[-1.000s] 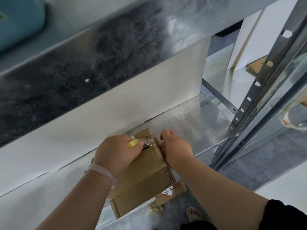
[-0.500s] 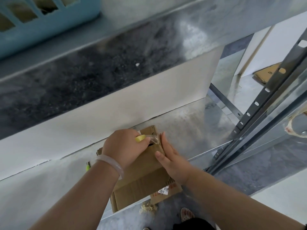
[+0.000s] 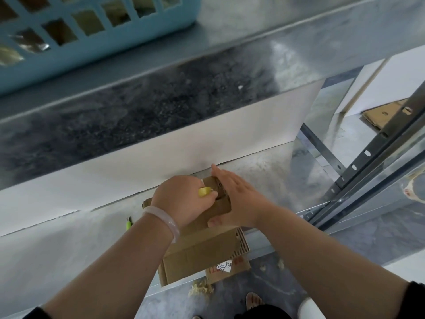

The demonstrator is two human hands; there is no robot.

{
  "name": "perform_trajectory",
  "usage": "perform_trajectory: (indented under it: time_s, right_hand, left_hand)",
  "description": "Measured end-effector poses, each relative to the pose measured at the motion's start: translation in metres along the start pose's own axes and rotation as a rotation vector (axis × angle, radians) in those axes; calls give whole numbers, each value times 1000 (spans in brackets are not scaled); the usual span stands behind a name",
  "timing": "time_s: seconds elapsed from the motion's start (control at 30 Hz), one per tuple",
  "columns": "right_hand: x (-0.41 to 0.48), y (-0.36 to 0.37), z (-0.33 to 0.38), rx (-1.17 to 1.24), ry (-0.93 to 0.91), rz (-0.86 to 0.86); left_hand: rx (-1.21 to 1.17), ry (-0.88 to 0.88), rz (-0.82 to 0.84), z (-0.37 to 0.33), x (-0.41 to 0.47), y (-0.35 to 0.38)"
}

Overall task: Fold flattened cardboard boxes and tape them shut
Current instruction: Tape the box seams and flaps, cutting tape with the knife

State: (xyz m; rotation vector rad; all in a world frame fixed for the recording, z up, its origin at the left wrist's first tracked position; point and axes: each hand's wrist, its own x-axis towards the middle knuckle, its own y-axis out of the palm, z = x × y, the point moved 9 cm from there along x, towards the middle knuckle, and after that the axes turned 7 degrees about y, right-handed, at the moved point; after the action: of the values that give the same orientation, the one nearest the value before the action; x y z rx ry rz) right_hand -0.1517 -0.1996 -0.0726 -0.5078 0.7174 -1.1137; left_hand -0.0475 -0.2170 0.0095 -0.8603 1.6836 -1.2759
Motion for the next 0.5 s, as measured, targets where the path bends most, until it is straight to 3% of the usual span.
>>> perform_trajectory:
  time_s: [0.1,0.37,0.5]
  right_hand:
    - [-6,6,-1,-108,-39,41]
    - [-8,5,2,-23,-65,3]
    - [-9,4,4,-59,-71,12]
  left_hand:
    - [56,26,4,-3,-2,-1]
    - [88,49,4,-1,-5,-1]
    - [-53,53,0,19,-10,0]
